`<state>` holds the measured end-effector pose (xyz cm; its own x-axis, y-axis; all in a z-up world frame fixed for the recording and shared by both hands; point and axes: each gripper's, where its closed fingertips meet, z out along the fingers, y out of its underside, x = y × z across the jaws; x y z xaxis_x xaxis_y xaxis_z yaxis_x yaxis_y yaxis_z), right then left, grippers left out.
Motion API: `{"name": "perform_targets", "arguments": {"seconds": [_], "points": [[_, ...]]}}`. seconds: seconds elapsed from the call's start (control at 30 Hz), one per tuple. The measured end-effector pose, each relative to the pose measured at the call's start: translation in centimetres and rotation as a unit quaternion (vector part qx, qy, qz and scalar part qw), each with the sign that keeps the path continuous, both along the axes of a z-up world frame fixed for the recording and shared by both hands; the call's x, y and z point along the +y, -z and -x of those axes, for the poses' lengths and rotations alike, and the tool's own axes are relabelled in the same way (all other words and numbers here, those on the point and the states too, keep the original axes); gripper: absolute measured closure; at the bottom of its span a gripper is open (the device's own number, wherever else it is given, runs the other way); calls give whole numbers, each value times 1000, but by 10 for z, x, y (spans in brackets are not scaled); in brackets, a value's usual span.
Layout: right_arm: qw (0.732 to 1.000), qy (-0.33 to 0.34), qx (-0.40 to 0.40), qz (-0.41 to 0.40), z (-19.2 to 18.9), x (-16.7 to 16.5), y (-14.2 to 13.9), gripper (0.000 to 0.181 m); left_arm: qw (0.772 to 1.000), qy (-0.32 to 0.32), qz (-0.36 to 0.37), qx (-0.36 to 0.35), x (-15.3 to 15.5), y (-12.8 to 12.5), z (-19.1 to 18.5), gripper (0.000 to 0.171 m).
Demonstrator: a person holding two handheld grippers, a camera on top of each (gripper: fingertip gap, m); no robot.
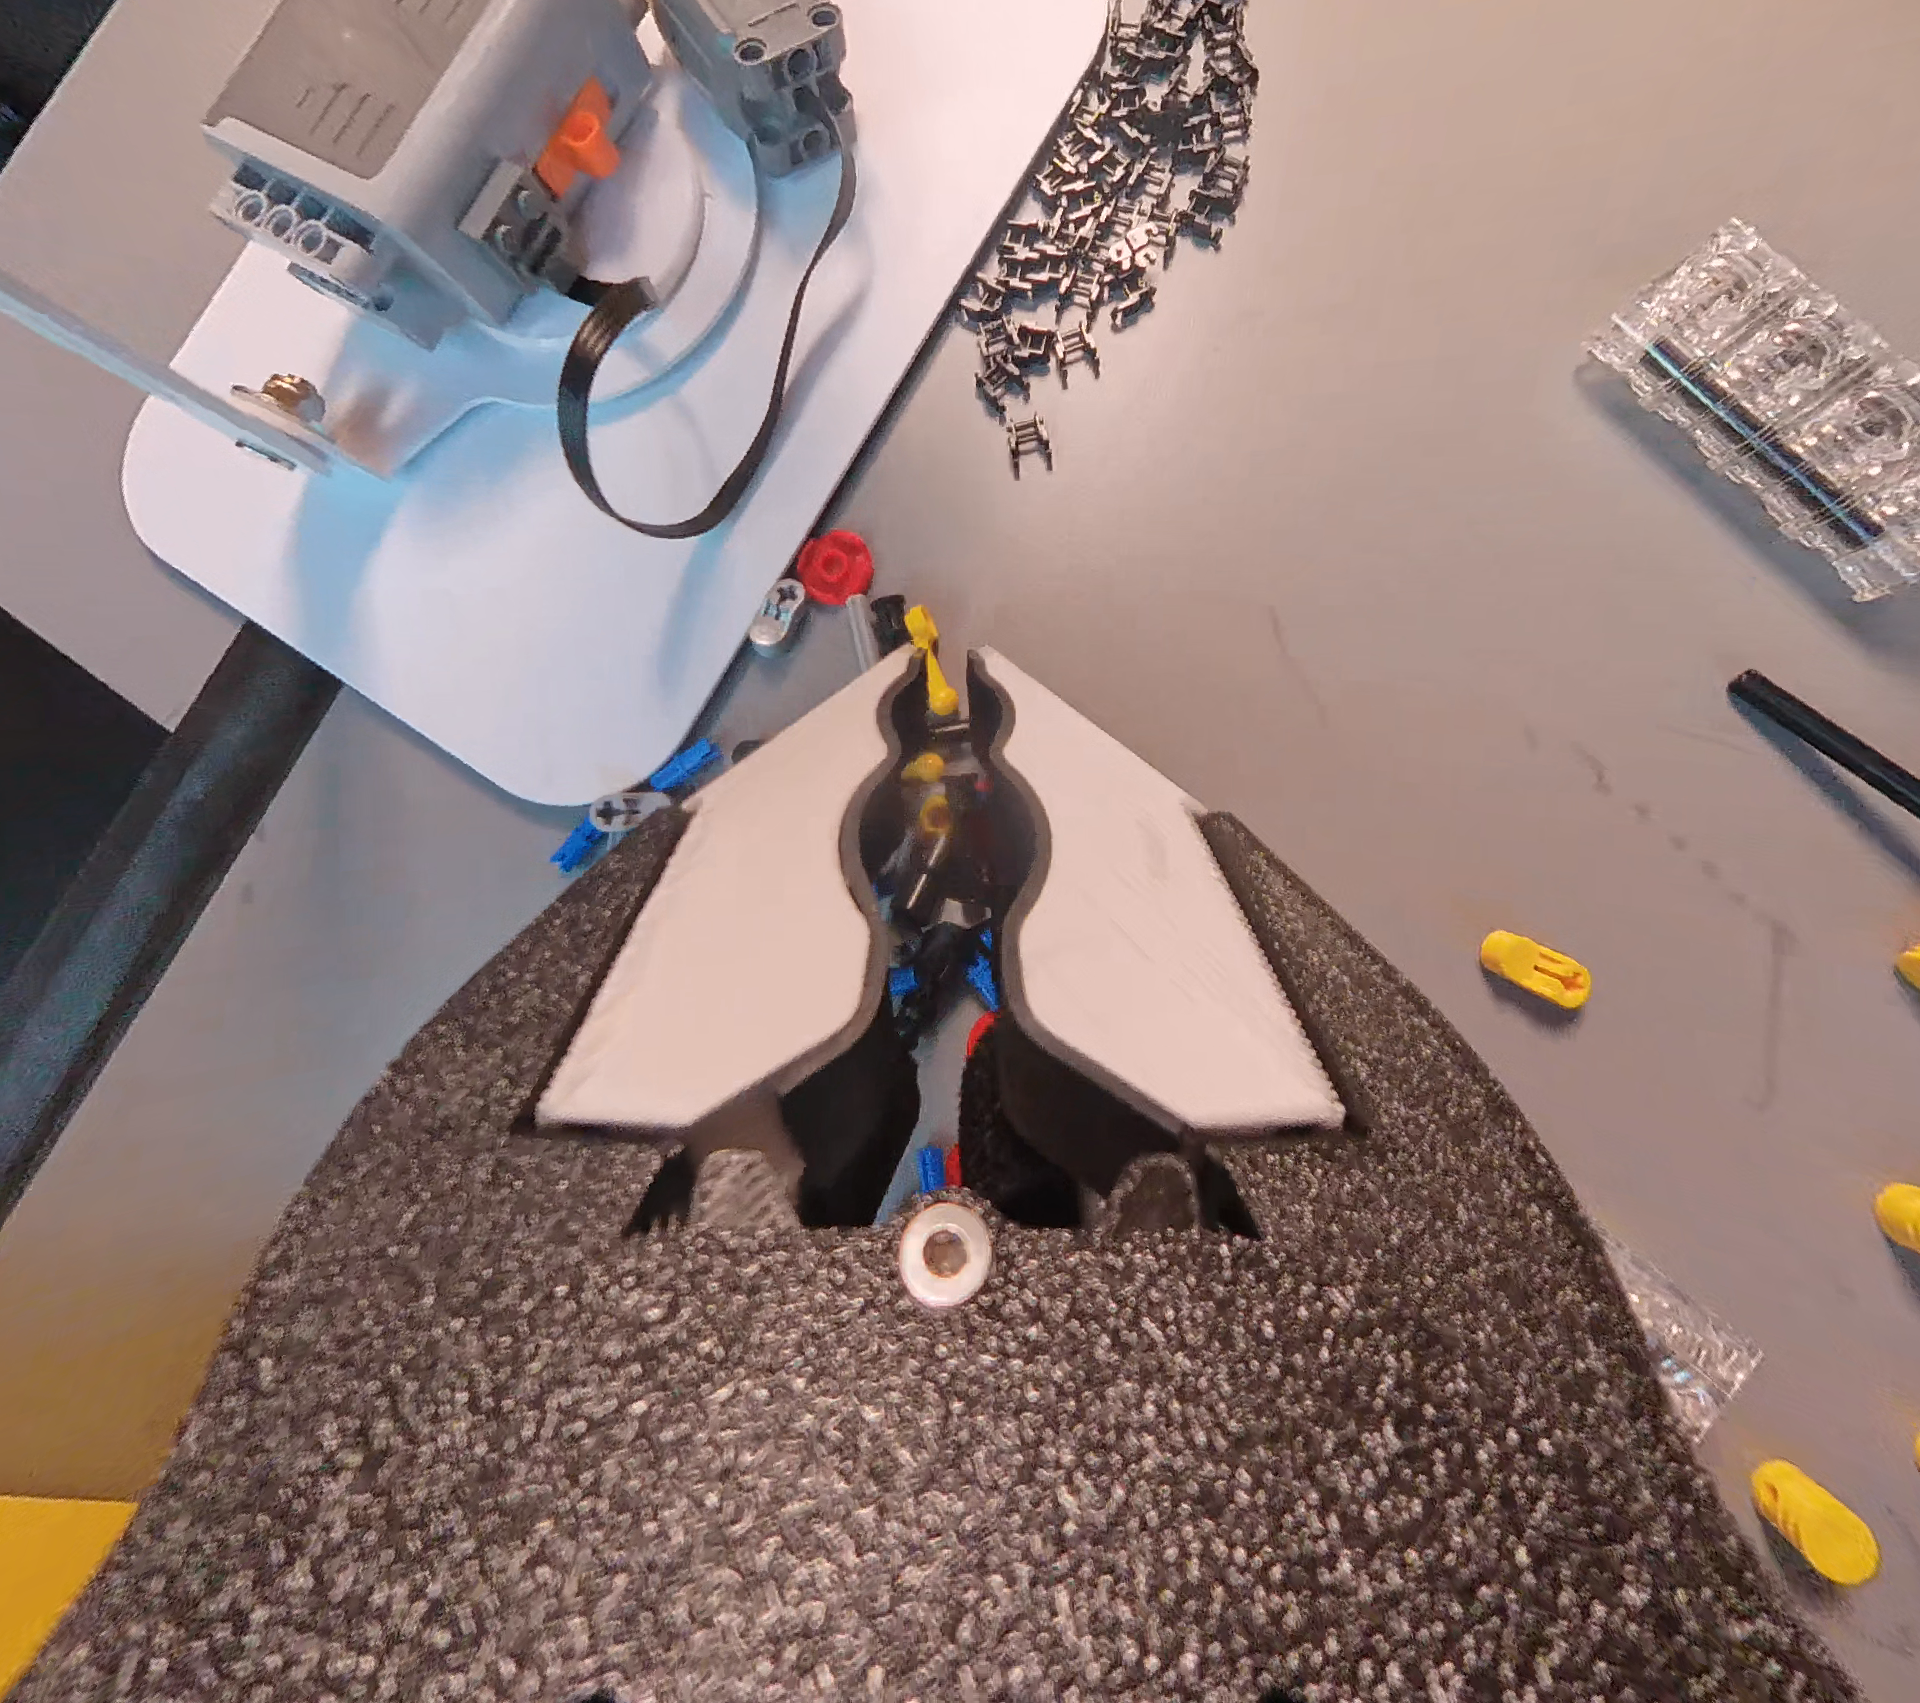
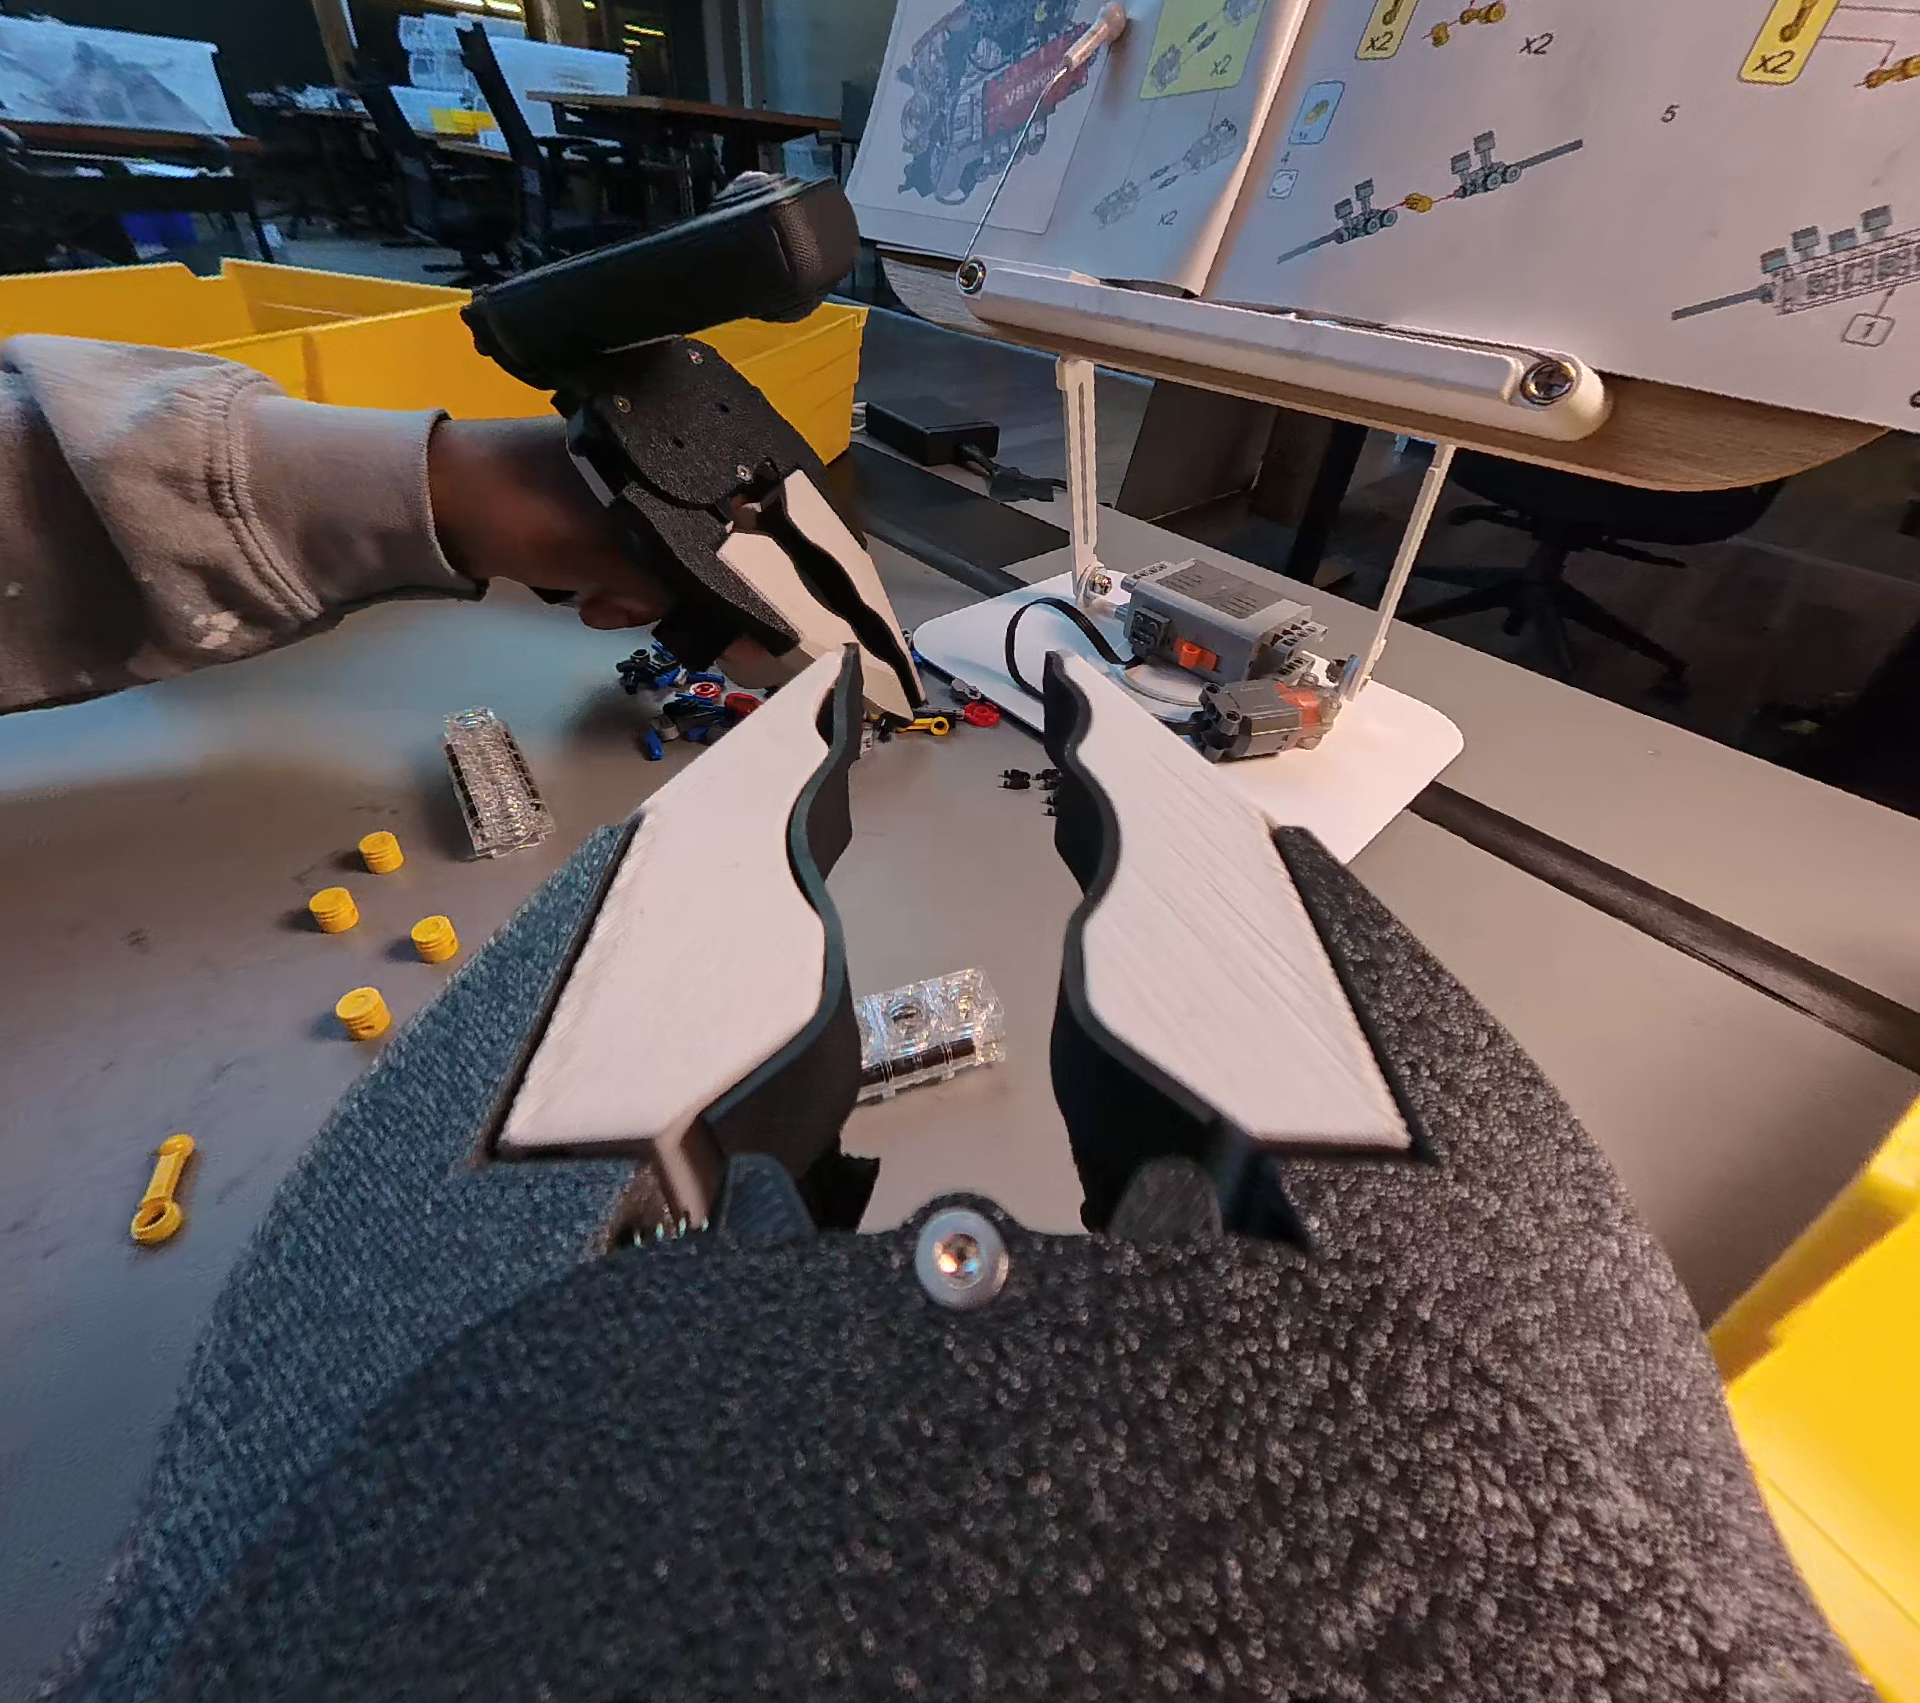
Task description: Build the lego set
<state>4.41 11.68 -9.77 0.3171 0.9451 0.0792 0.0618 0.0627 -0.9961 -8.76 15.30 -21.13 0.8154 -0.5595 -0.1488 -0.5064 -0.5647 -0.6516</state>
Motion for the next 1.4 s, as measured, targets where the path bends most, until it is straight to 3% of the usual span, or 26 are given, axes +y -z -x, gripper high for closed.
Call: {"name": "perform_targets", "arguments": {"seconds": [0.47, 0.83, 1.3, 1.4], "points": [[1000, 0, 1, 14, -1, 3, 3, 147, 999, 22, 32, 15, 0, 7, -8, 170], [1000, 1, 0, 14, -1, 4, 3, 147, 997, 45, 34, 44, -3, 9, -8, 165], [1000, -1, -2, 13, 0, 3, 3, 147, 995, 40, 95, -17, -9, 9, -11, 168], [1000, 1, -3, 8, -2, 3, 2, 147, 996, 47, 49, -59, -11, -14, -25, 169]]}}
